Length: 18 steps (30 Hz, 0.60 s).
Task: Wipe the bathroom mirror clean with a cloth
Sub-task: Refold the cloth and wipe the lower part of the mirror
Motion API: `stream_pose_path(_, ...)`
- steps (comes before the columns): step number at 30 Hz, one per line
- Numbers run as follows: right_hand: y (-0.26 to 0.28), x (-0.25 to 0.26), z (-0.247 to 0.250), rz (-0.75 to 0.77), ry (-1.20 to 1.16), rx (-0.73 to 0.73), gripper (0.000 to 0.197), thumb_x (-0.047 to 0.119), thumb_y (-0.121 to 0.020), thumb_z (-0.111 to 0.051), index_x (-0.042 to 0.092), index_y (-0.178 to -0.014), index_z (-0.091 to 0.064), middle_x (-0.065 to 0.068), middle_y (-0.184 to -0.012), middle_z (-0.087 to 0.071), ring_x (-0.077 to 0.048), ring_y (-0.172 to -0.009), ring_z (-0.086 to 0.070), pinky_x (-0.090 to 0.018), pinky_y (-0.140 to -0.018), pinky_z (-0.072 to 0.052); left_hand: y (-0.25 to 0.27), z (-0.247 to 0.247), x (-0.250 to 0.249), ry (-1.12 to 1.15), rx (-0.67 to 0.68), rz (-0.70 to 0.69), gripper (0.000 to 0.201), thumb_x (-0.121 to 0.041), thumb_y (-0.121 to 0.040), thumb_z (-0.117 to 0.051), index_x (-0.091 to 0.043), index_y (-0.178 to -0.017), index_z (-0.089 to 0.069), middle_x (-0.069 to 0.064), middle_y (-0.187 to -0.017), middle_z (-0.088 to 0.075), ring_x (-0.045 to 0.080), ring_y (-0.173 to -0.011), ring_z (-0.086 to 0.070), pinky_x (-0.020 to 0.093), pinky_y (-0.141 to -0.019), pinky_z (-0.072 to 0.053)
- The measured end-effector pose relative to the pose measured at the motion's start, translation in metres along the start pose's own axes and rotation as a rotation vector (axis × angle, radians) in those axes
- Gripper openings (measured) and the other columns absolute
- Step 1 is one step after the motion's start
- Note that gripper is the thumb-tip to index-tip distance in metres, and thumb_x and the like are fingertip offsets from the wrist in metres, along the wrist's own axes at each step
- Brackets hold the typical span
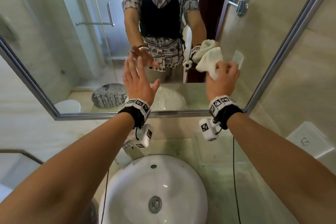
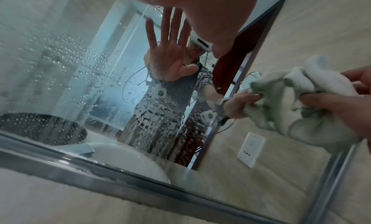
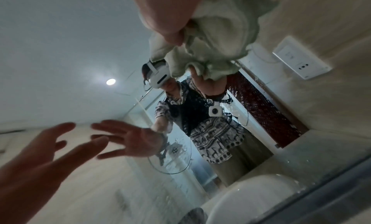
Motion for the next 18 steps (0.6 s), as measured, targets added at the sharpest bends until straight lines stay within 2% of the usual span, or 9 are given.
stream_pose_path(3, 0.001, -0.003, -0.023, 0.026, 0.022, 0.065, 0.039, 0.041, -0.079, -0.065, 0.014, -0.105, -0.057, -0.014, -0.117, -0.047, -0.032, -0.104, -0.044, -0.045, -0.082, -0.050, -0.009, -0.016, 0.007, -0.070, 0.049, 0.016, 0.102, -0.065, -0.089, -0.051, -0.008, -0.157, -0.001, 0.020, -0.163, 0.003, 0.036, -0.152, 0.003, 0.058, -0.120, -0.012)
stream_pose_path(5, 0.008, -0.005, -0.031, 0.069, 0.005, 0.070, 0.041, 0.049, -0.086, -0.057, 0.017, -0.110, -0.057, -0.012, -0.120, -0.045, -0.029, -0.106, -0.043, -0.037, -0.081, -0.047, -0.013, -0.023, 0.009, -0.084, 0.026, 0.008, 0.102, -0.070, -0.091, -0.045, -0.006, -0.157, -0.001, 0.022, -0.163, 0.002, 0.038, -0.151, 0.002, 0.059, -0.119, -0.013)
stream_pose_path(7, 0.014, -0.009, -0.034, 0.071, -0.054, 0.054, 0.035, 0.046, -0.091, -0.055, 0.019, -0.113, -0.060, -0.009, -0.122, -0.047, -0.026, -0.109, -0.044, -0.031, -0.078, -0.044, -0.013, -0.029, 0.009, -0.092, 0.002, 0.007, 0.103, -0.074, -0.091, -0.040, -0.004, -0.157, -0.004, 0.025, -0.162, -0.001, 0.040, -0.151, -0.001, 0.060, -0.119, -0.012)
stream_pose_path(10, 0.022, -0.012, -0.043, 0.133, -0.028, 0.026, 0.027, 0.039, -0.092, -0.058, 0.021, -0.110, -0.064, -0.007, -0.120, -0.053, -0.026, -0.104, -0.047, -0.031, -0.079, -0.046, -0.016, -0.037, 0.006, -0.078, -0.018, 0.022, 0.105, -0.077, -0.089, -0.039, -0.001, -0.156, -0.009, 0.028, -0.161, -0.005, 0.044, -0.149, -0.004, 0.062, -0.118, -0.009)
stream_pose_path(15, 0.052, -0.004, -0.067, 0.499, 0.075, 0.015, 0.014, 0.028, -0.089, -0.067, 0.019, -0.099, -0.069, -0.007, -0.112, -0.062, -0.029, -0.102, -0.051, -0.037, -0.082, -0.052, -0.018, -0.046, 0.009, -0.035, -0.049, 0.008, 0.106, -0.076, -0.088, -0.046, 0.001, -0.155, -0.015, 0.032, -0.159, -0.010, 0.048, -0.147, -0.008, 0.065, -0.117, -0.006)
stream_pose_path(18, 0.064, 0.004, -0.070, 0.680, 0.097, -0.032, 0.003, 0.023, -0.087, -0.070, 0.024, -0.089, -0.071, -0.001, -0.103, -0.067, -0.027, -0.095, -0.059, -0.037, -0.076, -0.054, -0.018, -0.047, 0.010, -0.040, -0.052, 0.010, 0.106, -0.075, -0.088, -0.046, 0.002, -0.154, -0.016, 0.033, -0.158, -0.011, 0.049, -0.147, -0.009, 0.066, -0.117, -0.007)
Point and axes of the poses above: each hand's wrist, its own y-axis away from the middle knuckle, its own z-axis out of the back of the hand, x = y × z, the point moved 6 cm from there along -y, towards the middle knuckle
